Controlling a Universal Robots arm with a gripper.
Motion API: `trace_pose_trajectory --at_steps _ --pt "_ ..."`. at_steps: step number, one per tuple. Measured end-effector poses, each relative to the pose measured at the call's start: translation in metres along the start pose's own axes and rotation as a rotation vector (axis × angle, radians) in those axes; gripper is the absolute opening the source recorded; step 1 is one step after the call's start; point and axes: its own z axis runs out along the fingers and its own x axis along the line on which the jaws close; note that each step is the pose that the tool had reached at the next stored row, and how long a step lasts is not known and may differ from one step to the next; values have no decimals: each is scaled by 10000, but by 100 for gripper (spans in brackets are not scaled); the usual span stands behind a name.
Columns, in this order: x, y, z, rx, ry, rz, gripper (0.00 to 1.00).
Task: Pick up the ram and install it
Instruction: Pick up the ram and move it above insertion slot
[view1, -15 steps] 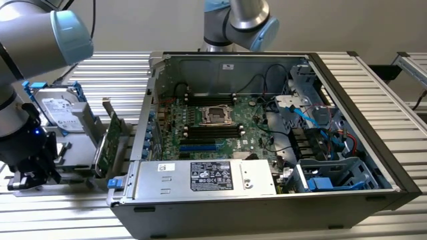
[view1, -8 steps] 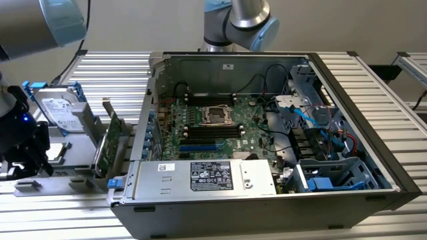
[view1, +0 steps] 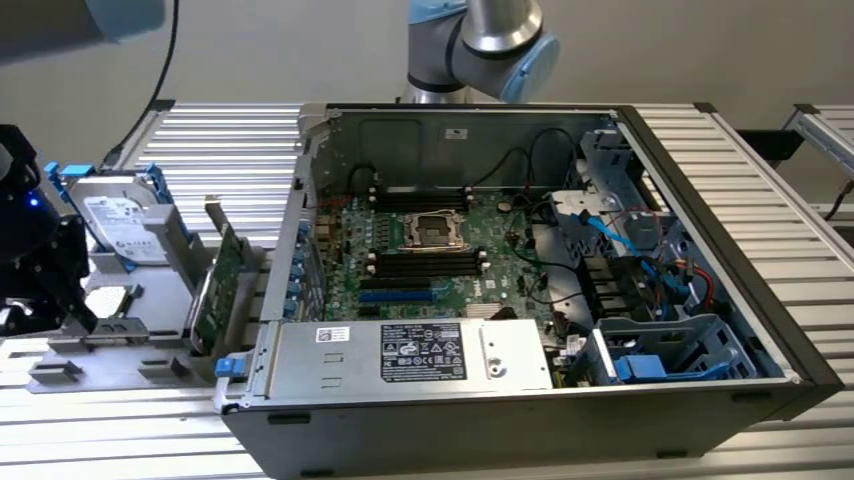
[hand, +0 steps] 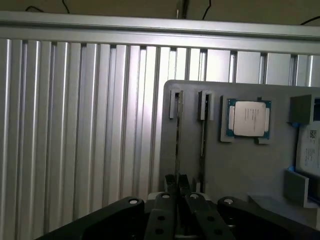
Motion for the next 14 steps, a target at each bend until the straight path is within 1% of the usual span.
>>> trace_pose_trajectory --at_steps 10,14 --pt "23 -288 -469 -57 -4 -70 14" --pt "33 -421 -635 -76 -6 -97 14"
